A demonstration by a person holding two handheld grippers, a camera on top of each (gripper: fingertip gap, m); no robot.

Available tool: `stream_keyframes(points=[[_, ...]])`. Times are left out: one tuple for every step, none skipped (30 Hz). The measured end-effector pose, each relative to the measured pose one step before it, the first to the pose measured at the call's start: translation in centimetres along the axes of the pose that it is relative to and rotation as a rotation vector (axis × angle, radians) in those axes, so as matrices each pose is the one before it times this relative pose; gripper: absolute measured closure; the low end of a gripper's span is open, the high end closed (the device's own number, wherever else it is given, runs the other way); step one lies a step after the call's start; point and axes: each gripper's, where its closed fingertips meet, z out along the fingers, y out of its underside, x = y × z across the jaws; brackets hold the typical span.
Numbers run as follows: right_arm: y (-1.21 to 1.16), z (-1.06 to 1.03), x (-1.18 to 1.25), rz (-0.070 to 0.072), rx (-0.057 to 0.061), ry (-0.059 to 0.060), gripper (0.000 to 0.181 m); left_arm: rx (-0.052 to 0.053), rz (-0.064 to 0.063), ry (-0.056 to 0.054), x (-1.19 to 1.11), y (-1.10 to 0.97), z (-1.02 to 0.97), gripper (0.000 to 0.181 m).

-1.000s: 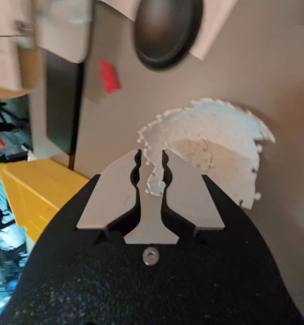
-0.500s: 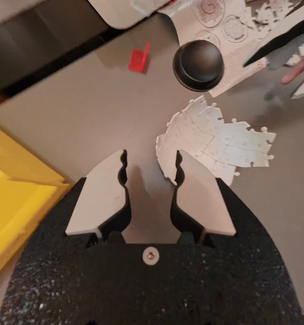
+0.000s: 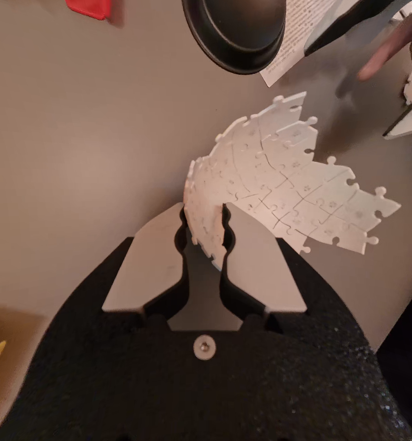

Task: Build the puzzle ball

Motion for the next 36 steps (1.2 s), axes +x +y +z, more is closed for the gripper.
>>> stream_keyframes(points=[[0.087,0.018,0.082,0.0001,-0.0014,0.0007,0.103,-0.0122,0.0010,0.0174,0.065,0.049,0.214,0.157],[0.057,0.032,0.076,0.0007,-0.0008,0.0003,0.102,-0.0182,-0.0111,0.0130,0.008,0.148,0.214,0.157],[0.038,0.042,0.045,0.0027,0.0001,-0.0014,0.102,-0.0163,-0.0116,0.0014,-0.127,0.159,0.178,0.159],[0.021,0.047,-0.006,0.0016,0.0000,-0.0043,0.102,-0.0116,-0.0046,-0.0034,-0.173,0.120,0.136,0.160],[0.031,0.041,0.004,0.0000,-0.0007,-0.0044,0.102,-0.0090,-0.0012,0.0007,-0.077,0.125,0.099,0.164],[0.014,0.034,0.016,-0.0007,0.0000,-0.0026,0.102,-0.0058,-0.0020,0.0047,0.027,0.068,0.055,0.167],[-0.009,0.024,0.045,0.0000,0.0021,-0.0013,0.102,-0.0013,-0.0023,0.0003,0.005,-0.003,0.014,0.168],[-0.022,0.018,0.045,0.0020,0.0040,-0.0019,0.102,-0.0001,0.0001,-0.0005,0.024,-0.005,-0.019,0.168],[0.020,0.036,0.016,0.0035,0.0029,-0.0045,0.102,0.0026,0.0021,0.0011,0.070,-0.011,-0.051,0.169],[0.040,0.041,0.014,0.0046,0.0017,-0.0041,0.102,0.0054,0.0025,0.0018,0.087,-0.035,-0.065,0.170],[0.071,0.042,0.021,0.0048,-0.0032,-0.0041,0.102,0.0082,0.0008,0.0003,0.059,-0.087,-0.073,0.172],[0.091,-0.003,-0.020,0.0013,-0.0066,-0.0044,0.102,0.0095,-0.0017,-0.0007,0.076,-0.120,-0.076,0.172],[-0.002,-0.055,0.013,-0.0025,-0.0011,0.0005,0.102,0.0094,-0.0018,-0.0043,0.045,-0.101,-0.101,0.173],[-0.093,-0.099,0.039,-0.0025,0.0050,0.0040,0.101,0.0100,0.0020,-0.0101,-0.011,-0.106,-0.113,0.173],[-0.107,-0.115,0.015,0.0007,0.0058,0.0021,0.101,0.0100,0.0055,-0.0129,-0.020,-0.082,-0.104,0.174],[-0.092,-0.115,-0.033,0.0013,0.0050,-0.0017,0.101,0.0082,0.0076,-0.0115,-0.001,-0.055,-0.103,0.174],[-0.075,-0.092,-0.027,0.0005,0.0046,-0.0016,0.101,0.0066,0.0093,-0.0118,0.019,-0.039,-0.114,0.174],[-0.041,-0.078,0.009,0.0009,0.0035,0.0006,0.101,0.0064,0.0122,-0.0139,0.032,-0.040,-0.153,0.175],[-0.038,-0.048,0.029,0.0017,0.0037,0.0007,0.101,0.0073,0.0150,-0.0151,0.059,-0.066,-0.160,0.175],[-0.028,0.019,0.009,0.0041,0.0047,-0.0004,0.102,0.0076,0.0137,-0.0152,0.091,-0.062,-0.184,0.175],[0.029,0.099,-0.050,0.0055,0.0030,-0.0047,0.102,0.0045,0.0099,-0.0165,0.084,-0.025,-0.195,0.176],[0.108,0.171,-0.144,0.0026,-0.0036,-0.0108,0.102,0.0016,0.0098,-0.0213,0.008,-0.013,-0.228,0.176],[0.145,0.204,-0.172,-0.0026,-0.0084,-0.0101,0.103,0.0006,0.0161,-0.0267,-0.053,-0.008,-0.217,0.176],[0.065,0.216,-0.112,-0.0077,-0.0055,-0.0020,0.103,0.0009,0.0189,-0.0261,-0.034,-0.006,-0.235,0.176],[0.007,0.253,-0.076,-0.0097,-0.0021,0.0023,0.104,0.0007,0.0138,-0.0210,0.035,-0.018,-0.213,0.176],[0.081,0.291,-0.234,-0.0112,-0.0067,-0.0060,0.105,-0.0018,0.0078,-0.0175,0.055,-0.036,-0.215,0.176],[0.156,0.341,-0.324,-0.0115,-0.0127,-0.0115,0.106,-0.0037,0.0056,-0.0184,0.037,-0.037,-0.192,0.176],[0.203,0.356,-0.254,-0.0098,-0.0139,-0.0058,0.107,-0.0049,0.0072,-0.0198,0.013,-0.054,-0.157,0.176],[0.176,0.397,-0.131,-0.0066,-0.0125,0.0016,0.109,-0.0063,0.0102,-0.0215,-0.014,-0.051,-0.146,0.176],[0.087,0.433,-0.113,-0.0053,-0.0072,0.0036,0.112,-0.0059,0.0125,-0.0232,-0.020,-0.063,-0.147,0.177],[0.086,0.433,-0.186,-0.0048,-0.0063,-0.0018,0.116,-0.0037,0.0137,-0.0240,-0.025,-0.104,-0.126,0.177],[0.119,0.382,-0.182,-0.0027,-0.0093,-0.0043,0.119,-0.0029,0.0134,-0.0237,-0.037,-0.111,-0.123,0.177],[0.100,0.267,0.029,0.0003,-0.0083,0.0059,0.124,-0.0022,0.0110,-0.0245,-0.053,-0.106,-0.123,0.177],[0.023,0.174,0.185,-0.0001,-0.0018,0.0147,0.130,-0.0006,0.0107,-0.0271,-0.107,-0.129,-0.154,0.177],[-0.066,0.125,0.014,-0.0054,0.0047,0.0032,0.132,0.0034,0.0114,-0.0321,-0.191,-0.194,-0.176,0.177],[-0.046,0.087,-0.212,-0.0073,0.0049,-0.0113,0.132,0.0060,0.0127,-0.0366,-0.250,-0.229,-0.184,0.177]])
